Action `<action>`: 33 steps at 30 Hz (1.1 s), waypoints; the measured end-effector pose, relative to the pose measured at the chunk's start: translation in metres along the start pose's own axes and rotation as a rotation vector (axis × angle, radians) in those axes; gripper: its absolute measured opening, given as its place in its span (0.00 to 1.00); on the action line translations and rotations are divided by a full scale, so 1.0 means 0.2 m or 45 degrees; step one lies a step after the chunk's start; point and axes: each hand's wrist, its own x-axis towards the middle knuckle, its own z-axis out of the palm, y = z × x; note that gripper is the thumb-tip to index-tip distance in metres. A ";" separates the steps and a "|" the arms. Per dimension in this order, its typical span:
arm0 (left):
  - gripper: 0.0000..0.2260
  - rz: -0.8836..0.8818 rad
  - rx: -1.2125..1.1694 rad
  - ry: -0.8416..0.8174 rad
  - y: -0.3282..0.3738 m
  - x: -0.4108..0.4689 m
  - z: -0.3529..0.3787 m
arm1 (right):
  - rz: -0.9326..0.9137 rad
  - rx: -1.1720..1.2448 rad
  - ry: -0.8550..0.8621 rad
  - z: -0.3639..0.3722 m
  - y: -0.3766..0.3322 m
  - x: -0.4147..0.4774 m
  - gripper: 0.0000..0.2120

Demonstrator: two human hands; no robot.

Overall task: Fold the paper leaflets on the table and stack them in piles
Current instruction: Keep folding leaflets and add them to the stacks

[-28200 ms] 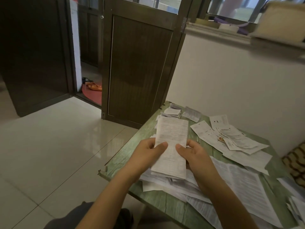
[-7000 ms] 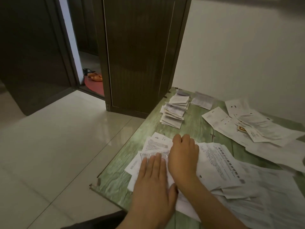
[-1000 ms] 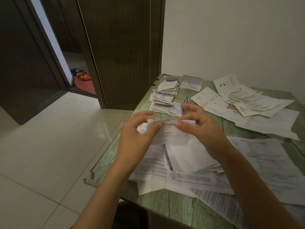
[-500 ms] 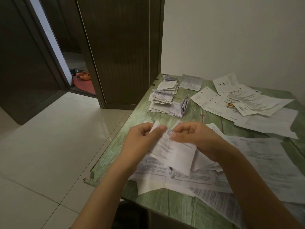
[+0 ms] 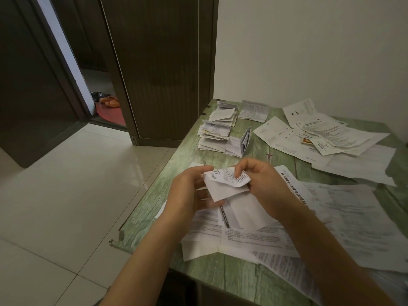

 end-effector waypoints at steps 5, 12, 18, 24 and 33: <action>0.13 -0.121 -0.033 -0.150 -0.02 0.00 0.01 | -0.115 -0.064 -0.016 0.02 0.00 0.00 0.21; 0.06 0.017 0.139 -0.093 -0.04 0.00 -0.02 | -0.019 -0.023 -0.003 0.03 0.00 0.00 0.14; 0.04 0.174 0.283 -0.014 -0.06 0.00 -0.01 | -0.064 -0.154 -0.104 0.03 0.01 -0.02 0.06; 0.05 0.315 0.393 -0.045 -0.06 -0.01 0.00 | -0.145 -0.169 -0.071 0.02 0.01 -0.02 0.02; 0.06 0.255 0.294 -0.045 -0.03 0.00 -0.01 | -0.148 -0.075 0.042 0.01 0.00 -0.01 0.05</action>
